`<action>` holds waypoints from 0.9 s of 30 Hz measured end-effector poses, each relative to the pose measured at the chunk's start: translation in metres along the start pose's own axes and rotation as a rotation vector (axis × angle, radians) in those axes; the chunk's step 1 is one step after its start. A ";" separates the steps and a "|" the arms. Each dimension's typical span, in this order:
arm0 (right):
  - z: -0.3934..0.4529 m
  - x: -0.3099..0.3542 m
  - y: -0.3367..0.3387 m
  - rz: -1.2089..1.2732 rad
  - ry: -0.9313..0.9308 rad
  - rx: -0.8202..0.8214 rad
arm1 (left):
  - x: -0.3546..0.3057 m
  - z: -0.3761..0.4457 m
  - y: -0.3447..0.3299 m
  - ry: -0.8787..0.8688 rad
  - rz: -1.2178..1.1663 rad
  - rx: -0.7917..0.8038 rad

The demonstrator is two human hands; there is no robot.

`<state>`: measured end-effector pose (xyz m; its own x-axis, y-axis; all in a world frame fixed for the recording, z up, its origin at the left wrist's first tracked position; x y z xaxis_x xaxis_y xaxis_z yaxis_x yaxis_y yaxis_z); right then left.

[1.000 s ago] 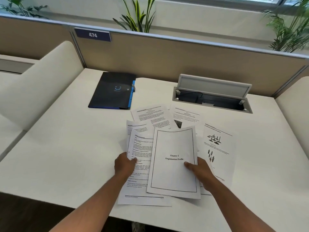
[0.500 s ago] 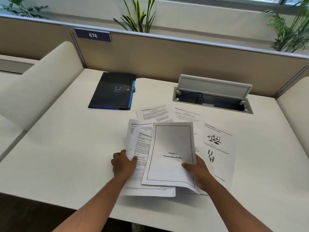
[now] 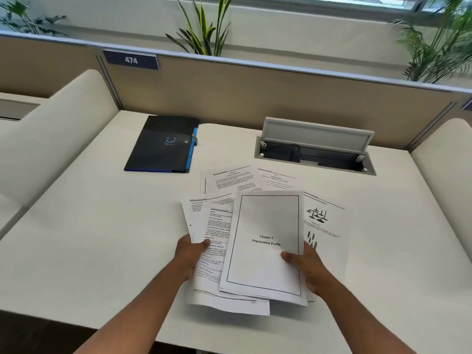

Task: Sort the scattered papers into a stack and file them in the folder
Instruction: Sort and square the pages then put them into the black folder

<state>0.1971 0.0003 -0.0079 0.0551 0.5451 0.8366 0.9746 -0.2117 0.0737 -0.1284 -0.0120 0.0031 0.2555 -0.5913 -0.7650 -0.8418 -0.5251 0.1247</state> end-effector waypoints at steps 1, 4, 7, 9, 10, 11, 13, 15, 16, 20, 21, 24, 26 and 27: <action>0.001 0.001 0.002 -0.016 0.006 -0.019 | 0.000 0.002 -0.002 -0.020 0.026 -0.020; 0.004 0.002 0.010 -0.031 0.007 -0.106 | -0.003 0.007 -0.004 -0.116 0.144 -0.122; 0.009 0.002 0.023 -0.020 0.005 -0.195 | -0.011 0.010 0.000 -0.232 0.258 -0.240; 0.012 0.004 0.033 -0.005 -0.004 -0.237 | -0.017 0.011 0.006 -0.297 0.313 -0.322; 0.014 0.005 0.038 0.005 -0.009 -0.250 | -0.019 0.011 0.009 -0.318 0.317 -0.352; 0.016 0.007 0.042 0.017 -0.016 -0.258 | -0.022 0.012 0.011 -0.329 0.303 -0.369; 0.020 0.010 0.047 0.053 -0.036 -0.261 | -0.025 0.012 0.011 -0.349 0.276 -0.382; 0.023 0.015 0.048 0.090 -0.050 -0.250 | -0.027 0.010 0.010 -0.367 0.271 -0.387; 0.024 0.019 0.045 0.100 -0.051 -0.234 | -0.027 0.009 0.009 -0.371 0.268 -0.386; 0.025 0.032 0.019 0.069 -0.020 -0.119 | -0.020 0.005 0.008 -0.364 0.263 -0.331; 0.025 0.035 0.009 0.051 -0.010 -0.083 | -0.017 0.004 0.008 -0.352 0.256 -0.304; 0.021 0.040 -0.024 -0.059 0.043 -0.010 | -0.010 0.004 0.010 -0.294 0.227 -0.223; 0.017 0.040 -0.045 -0.145 0.079 0.024 | -0.006 0.006 0.011 -0.240 0.216 -0.183; 0.015 0.039 -0.054 -0.185 0.094 0.035 | -0.005 0.007 0.012 -0.214 0.207 -0.168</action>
<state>0.1497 0.0455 0.0124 -0.1441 0.4932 0.8579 0.9733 -0.0857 0.2128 -0.1431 -0.0111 0.0044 -0.0331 -0.5635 -0.8254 -0.7705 -0.5116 0.3802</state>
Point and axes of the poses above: each hand's wrist, its own z-axis towards the middle knuckle, its own y-axis out of the back of the hand, x = y × z, the point moved 2 cm from there along z, towards the middle knuckle, and after that the axes turned 15 degrees about -x, right-handed, at the moved point
